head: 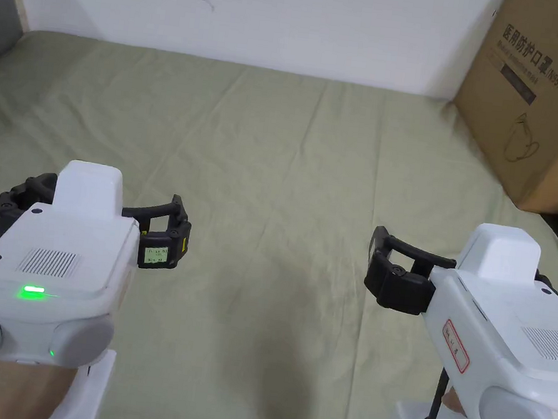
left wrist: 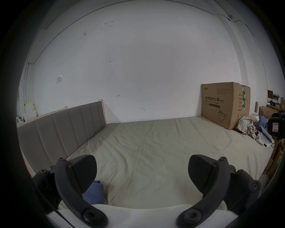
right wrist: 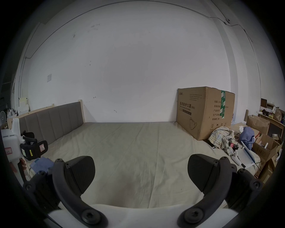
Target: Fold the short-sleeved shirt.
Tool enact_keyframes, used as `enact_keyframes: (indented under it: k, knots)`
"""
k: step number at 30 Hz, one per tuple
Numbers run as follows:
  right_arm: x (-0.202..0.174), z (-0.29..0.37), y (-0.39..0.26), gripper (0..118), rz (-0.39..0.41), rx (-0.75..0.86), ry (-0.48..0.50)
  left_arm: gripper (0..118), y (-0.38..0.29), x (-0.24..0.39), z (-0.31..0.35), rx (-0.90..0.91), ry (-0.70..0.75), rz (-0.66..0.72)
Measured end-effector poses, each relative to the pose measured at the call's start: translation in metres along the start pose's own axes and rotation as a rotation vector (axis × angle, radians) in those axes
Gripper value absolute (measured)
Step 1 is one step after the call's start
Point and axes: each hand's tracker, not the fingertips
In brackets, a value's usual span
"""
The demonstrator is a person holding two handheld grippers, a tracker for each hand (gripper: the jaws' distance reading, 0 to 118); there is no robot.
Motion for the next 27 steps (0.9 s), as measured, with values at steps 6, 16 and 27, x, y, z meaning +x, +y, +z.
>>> enact_keyframes:
  k: [6,16,27]
  knots:
    - [-0.0004,0.0009,0.0029,118,-0.018,0.008,0.006,118,0.0003,-0.0007,0.0024,0.004,0.008,0.006]
    - [-0.0029,0.0018,0.0027,118,-0.009,0.012,0.014,118,0.0001,0.0002,0.0022,-0.001,0.008,0.011]
    - [-0.0027,0.0026,0.0016,118,-0.006,0.007,0.013,118,-0.0025,0.0034,0.0012,-0.007,-0.002,-0.003]
